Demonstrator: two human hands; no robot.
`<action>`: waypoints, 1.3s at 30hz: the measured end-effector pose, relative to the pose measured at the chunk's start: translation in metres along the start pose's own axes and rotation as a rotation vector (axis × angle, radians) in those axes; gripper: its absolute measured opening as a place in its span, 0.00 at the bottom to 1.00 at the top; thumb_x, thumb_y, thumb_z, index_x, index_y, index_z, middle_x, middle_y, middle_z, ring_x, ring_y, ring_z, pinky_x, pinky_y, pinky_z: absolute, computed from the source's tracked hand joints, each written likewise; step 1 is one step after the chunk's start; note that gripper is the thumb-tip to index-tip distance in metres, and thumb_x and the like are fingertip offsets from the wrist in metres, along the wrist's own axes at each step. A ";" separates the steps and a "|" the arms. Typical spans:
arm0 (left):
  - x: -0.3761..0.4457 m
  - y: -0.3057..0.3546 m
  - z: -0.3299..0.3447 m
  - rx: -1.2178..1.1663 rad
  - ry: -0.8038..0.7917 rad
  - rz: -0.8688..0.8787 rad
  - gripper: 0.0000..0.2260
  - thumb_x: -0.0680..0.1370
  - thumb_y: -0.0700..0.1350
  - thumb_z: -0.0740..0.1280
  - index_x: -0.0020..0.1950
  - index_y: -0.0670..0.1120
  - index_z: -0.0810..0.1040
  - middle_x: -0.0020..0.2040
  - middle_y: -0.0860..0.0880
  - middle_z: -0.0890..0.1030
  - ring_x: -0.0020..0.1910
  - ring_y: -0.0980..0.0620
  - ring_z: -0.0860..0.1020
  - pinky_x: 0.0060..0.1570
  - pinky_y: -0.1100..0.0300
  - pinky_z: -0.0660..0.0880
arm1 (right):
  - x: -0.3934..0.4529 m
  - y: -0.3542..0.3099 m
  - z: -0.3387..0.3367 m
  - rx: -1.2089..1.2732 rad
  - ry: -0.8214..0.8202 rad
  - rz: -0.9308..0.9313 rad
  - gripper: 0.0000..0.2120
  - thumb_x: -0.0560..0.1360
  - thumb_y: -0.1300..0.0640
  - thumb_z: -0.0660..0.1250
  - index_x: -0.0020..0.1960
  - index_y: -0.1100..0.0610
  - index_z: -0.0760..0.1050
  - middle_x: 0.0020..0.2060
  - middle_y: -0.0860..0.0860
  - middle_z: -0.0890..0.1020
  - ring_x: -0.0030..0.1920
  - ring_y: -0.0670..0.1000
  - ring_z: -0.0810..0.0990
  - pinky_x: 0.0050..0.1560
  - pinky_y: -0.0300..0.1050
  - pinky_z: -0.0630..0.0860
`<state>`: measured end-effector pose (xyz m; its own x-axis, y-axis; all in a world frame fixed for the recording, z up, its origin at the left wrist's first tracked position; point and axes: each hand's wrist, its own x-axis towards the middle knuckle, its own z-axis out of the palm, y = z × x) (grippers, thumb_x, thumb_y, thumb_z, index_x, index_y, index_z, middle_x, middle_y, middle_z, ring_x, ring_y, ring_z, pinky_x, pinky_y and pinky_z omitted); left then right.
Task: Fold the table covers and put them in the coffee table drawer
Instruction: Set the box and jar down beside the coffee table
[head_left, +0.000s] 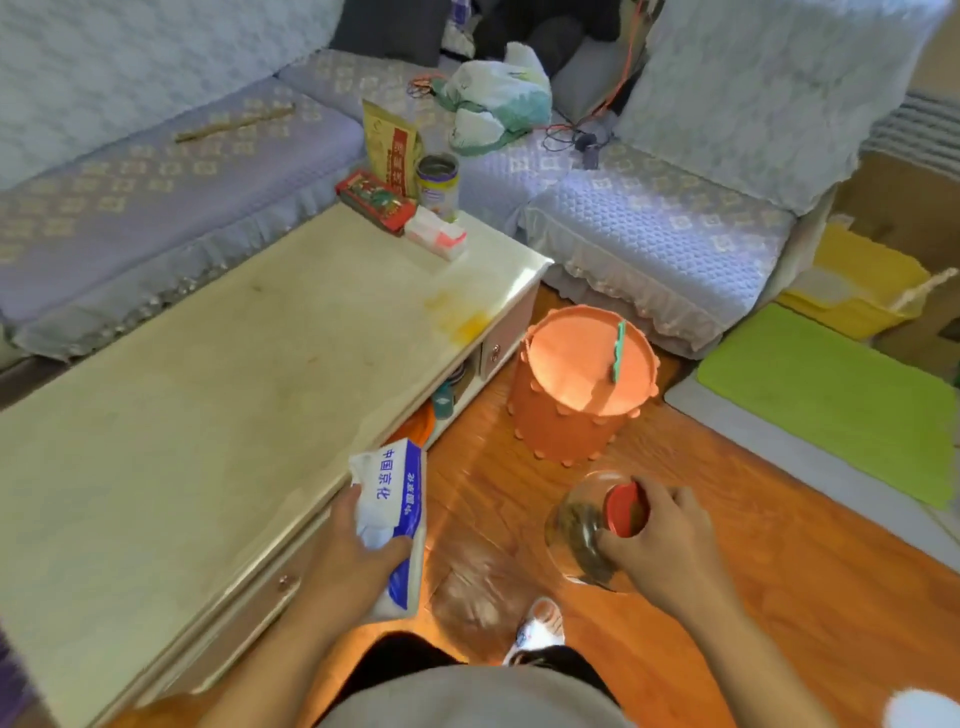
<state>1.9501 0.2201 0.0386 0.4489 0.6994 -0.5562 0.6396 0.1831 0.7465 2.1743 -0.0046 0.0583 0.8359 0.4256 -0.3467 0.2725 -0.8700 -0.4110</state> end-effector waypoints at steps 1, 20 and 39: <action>0.007 0.011 0.006 -0.025 0.019 -0.004 0.30 0.71 0.46 0.77 0.66 0.60 0.64 0.56 0.59 0.78 0.53 0.58 0.79 0.49 0.55 0.77 | 0.025 -0.004 -0.011 -0.022 -0.015 -0.030 0.39 0.67 0.42 0.73 0.75 0.47 0.66 0.55 0.48 0.67 0.60 0.56 0.70 0.57 0.50 0.74; 0.267 0.191 0.012 -0.109 0.172 -0.098 0.26 0.76 0.40 0.74 0.68 0.58 0.67 0.58 0.54 0.80 0.53 0.56 0.81 0.49 0.56 0.78 | 0.388 -0.113 -0.064 -0.033 -0.014 -0.089 0.41 0.68 0.43 0.76 0.76 0.50 0.64 0.67 0.56 0.68 0.65 0.60 0.71 0.61 0.55 0.76; 0.507 0.271 0.067 -0.152 0.361 -0.505 0.48 0.57 0.64 0.69 0.76 0.62 0.58 0.61 0.51 0.74 0.56 0.50 0.78 0.56 0.42 0.79 | 0.858 -0.346 0.054 -0.221 -0.112 -0.378 0.38 0.69 0.37 0.72 0.71 0.54 0.66 0.65 0.61 0.69 0.66 0.66 0.66 0.68 0.60 0.67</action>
<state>2.3928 0.5782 -0.0658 -0.1401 0.6849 -0.7150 0.6101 0.6284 0.4825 2.7712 0.6751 -0.1427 0.6049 0.7372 -0.3012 0.6541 -0.6757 -0.3401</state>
